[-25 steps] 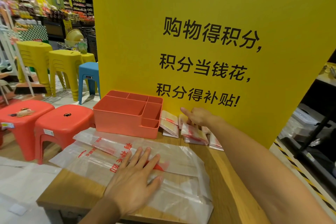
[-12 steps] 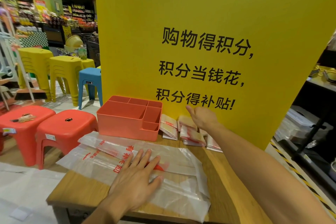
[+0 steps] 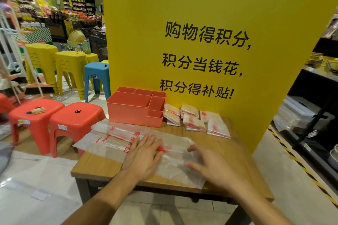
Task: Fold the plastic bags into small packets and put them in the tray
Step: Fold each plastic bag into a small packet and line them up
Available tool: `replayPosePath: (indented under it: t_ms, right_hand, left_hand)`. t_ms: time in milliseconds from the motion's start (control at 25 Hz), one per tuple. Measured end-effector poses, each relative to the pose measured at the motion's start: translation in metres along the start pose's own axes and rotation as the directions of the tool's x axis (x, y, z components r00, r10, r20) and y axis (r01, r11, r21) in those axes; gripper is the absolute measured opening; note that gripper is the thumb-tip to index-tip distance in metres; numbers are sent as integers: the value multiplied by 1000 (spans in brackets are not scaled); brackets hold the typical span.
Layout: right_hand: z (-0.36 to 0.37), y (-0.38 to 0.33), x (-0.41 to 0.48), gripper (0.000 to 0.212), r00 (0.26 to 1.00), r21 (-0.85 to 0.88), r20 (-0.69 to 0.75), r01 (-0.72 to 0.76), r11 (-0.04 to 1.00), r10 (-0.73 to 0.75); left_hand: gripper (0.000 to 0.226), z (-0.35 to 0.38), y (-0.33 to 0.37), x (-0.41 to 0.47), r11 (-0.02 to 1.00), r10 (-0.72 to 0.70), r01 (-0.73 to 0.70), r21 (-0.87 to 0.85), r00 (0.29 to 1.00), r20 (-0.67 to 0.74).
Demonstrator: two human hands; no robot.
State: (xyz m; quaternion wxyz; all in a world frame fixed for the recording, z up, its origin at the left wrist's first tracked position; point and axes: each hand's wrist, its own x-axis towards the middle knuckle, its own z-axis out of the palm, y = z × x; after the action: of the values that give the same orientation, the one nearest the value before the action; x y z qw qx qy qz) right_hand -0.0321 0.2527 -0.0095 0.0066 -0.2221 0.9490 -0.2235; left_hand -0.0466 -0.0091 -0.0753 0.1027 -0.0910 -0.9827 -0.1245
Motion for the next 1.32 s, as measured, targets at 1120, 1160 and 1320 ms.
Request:
replayPosePath:
  t_ms: [1120, 1160, 1320]
  right_hand:
    - [22, 51, -88, 21, 965, -218, -209, 113, 969, -160]
    - [18, 54, -90, 19, 969, -204, -199, 102, 974, -144]
    - [-1, 62, -90, 13, 985, -165, -159, 39, 986, -65]
  left_hand:
    - [27, -70, -38, -99, 969, 207, -209, 128, 978, 29]
    - [34, -73, -40, -100, 974, 196, -196, 109, 980, 11]
    - [36, -85, -42, -99, 989, 148, -147, 27, 988, -43]
